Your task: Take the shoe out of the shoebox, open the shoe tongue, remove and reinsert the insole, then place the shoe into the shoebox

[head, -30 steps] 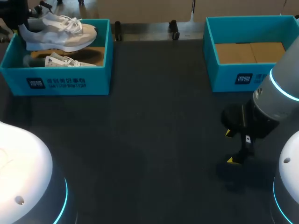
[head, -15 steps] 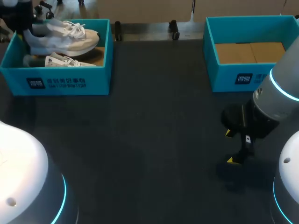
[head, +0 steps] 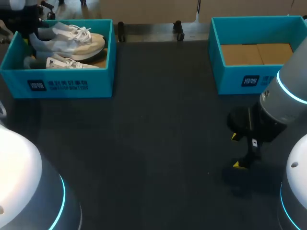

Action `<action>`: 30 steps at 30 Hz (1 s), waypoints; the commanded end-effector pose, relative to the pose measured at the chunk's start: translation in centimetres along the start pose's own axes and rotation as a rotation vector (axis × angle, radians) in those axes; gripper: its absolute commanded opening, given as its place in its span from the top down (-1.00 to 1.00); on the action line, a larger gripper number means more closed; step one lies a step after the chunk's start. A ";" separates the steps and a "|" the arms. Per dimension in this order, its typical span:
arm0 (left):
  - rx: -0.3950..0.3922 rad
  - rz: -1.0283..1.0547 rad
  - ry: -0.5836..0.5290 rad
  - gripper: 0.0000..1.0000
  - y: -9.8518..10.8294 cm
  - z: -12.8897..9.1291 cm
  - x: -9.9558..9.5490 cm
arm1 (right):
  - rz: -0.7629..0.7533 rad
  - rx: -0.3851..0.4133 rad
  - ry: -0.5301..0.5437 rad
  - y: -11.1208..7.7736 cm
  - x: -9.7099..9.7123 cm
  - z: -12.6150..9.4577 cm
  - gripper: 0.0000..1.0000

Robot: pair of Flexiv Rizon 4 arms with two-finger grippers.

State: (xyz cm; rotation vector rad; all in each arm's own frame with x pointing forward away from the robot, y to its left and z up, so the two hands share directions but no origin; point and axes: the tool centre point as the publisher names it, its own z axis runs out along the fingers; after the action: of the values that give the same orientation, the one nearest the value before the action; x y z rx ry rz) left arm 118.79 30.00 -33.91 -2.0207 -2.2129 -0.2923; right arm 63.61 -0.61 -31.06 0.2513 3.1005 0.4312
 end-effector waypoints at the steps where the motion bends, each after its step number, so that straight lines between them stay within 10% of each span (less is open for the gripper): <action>1: 0.003 0.003 0.017 1.00 0.8 0.9 -0.7 | -0.001 0.000 -0.002 0.0 0.1 0.1 -1.00; 30: 0.046 0.058 -0.016 1.00 1.6 4.1 -1.6 | -0.001 0.000 -0.002 0.0 0.1 0.1 -1.00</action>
State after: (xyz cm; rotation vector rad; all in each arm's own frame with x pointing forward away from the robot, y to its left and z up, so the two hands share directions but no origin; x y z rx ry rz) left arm 119.86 29.42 -37.77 -2.0629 -2.1534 -0.2376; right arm 63.61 -0.61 -31.06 0.2513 3.1005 0.4312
